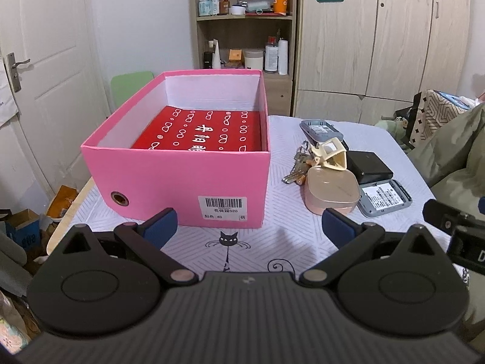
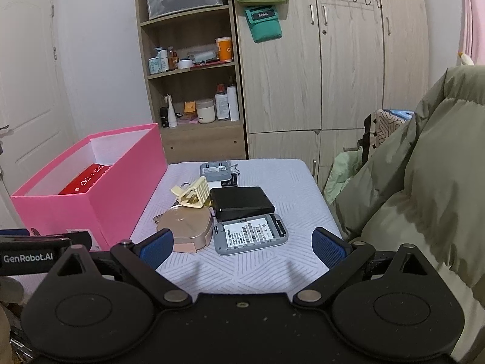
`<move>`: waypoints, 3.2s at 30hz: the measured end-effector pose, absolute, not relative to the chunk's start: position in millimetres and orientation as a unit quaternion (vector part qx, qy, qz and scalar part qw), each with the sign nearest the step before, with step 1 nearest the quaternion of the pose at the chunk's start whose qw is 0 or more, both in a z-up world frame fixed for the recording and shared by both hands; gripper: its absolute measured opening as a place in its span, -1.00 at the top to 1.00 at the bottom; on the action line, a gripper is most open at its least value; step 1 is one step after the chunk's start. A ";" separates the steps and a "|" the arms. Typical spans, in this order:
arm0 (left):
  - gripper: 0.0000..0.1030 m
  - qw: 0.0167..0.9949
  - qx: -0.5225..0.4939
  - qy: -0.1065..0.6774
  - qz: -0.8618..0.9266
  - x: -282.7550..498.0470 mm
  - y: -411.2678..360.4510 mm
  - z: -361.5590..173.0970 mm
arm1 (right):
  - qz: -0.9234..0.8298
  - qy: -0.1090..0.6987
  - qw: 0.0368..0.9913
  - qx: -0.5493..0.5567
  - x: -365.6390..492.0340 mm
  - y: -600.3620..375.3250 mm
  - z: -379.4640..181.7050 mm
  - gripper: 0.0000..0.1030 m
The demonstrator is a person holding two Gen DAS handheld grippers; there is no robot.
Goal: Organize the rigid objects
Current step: 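Move the left tool over the pink box while the right tool approaches the grey router, then close the right gripper on the grey pocket router and lift it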
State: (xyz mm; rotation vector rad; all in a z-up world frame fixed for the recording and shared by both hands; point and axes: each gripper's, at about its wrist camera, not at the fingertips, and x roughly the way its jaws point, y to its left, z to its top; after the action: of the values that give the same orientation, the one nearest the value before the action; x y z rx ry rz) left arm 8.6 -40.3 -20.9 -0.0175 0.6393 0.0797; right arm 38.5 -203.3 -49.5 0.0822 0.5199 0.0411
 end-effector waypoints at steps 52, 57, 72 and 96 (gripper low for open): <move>-0.56 0.904 0.086 0.418 -0.031 188.1 145.6 25.3 | 0.084 0.312 0.943 -0.074 129.6 -199.5 -86.4 -0.93; -0.05 0.894 0.082 0.441 -0.015 213.2 154.3 5.5 | 0.075 0.329 0.939 -0.067 145.2 -202.7 -96.6 -0.93; 0.88 0.894 0.139 0.425 -0.017 214.9 142.5 -17.7 | 0.088 0.361 0.926 -0.061 170.3 -209.0 -108.8 -0.93; 0.87 0.906 0.102 0.409 -0.044 206.6 156.1 -16.0 | 0.127 0.404 0.905 -0.029 181.1 -214.2 -120.9 -0.99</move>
State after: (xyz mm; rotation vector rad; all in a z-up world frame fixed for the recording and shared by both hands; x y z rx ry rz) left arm 206.6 156.1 -16.0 0.2104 0.8443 -0.0903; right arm 181.1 -214.2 -120.9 -0.0606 0.8352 0.2613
